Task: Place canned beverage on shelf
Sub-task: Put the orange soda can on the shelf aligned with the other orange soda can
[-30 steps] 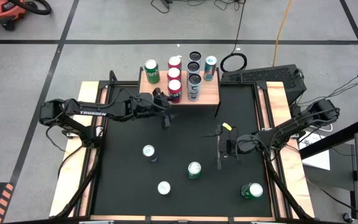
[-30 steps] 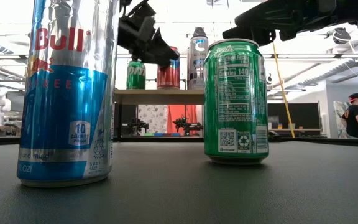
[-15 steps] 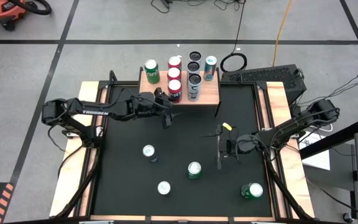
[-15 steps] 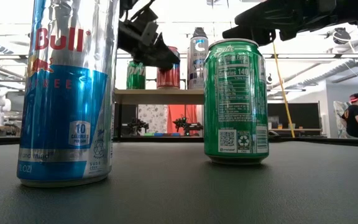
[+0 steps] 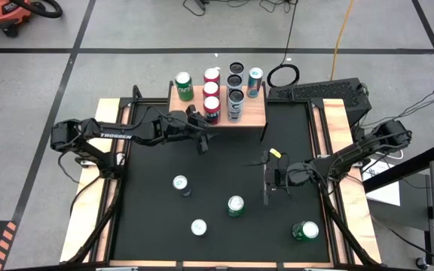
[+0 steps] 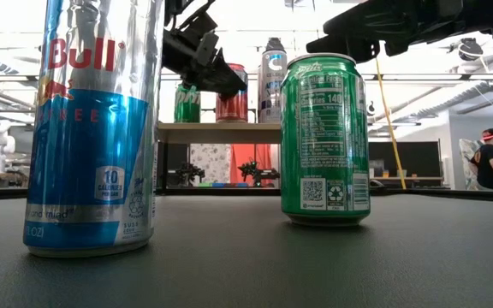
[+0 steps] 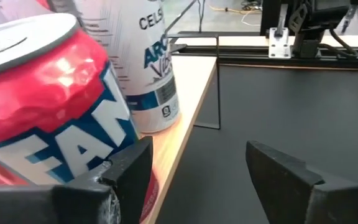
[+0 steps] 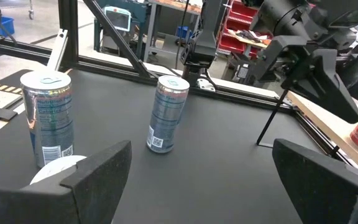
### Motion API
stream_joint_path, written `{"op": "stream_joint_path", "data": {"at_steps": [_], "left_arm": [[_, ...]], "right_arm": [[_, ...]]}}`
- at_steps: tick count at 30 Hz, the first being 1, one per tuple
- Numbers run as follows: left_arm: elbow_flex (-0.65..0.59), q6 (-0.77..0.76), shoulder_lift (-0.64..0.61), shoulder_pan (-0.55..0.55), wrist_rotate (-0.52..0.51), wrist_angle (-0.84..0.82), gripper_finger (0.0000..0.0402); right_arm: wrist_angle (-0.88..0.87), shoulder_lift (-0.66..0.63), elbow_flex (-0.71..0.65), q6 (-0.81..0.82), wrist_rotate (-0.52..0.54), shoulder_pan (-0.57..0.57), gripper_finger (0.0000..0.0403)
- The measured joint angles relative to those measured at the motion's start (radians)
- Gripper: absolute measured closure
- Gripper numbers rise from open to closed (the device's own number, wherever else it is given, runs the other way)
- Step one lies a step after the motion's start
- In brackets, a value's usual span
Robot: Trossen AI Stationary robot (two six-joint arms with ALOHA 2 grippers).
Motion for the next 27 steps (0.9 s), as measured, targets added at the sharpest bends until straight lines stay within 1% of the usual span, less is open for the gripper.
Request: {"op": "stream_joint_path", "data": {"at_steps": [9,27], "left_arm": [[0.0,0.0,0.0,0.005,-0.008,0.008,0.0163],[-0.001,0.001,0.0,0.004,-0.045,0.013,0.0165]], "right_arm": [[0.0,0.0,0.0,0.0,0.0,0.0,0.0032],[0.0,0.0,0.0,0.0,0.0,0.0,0.0032]]}}
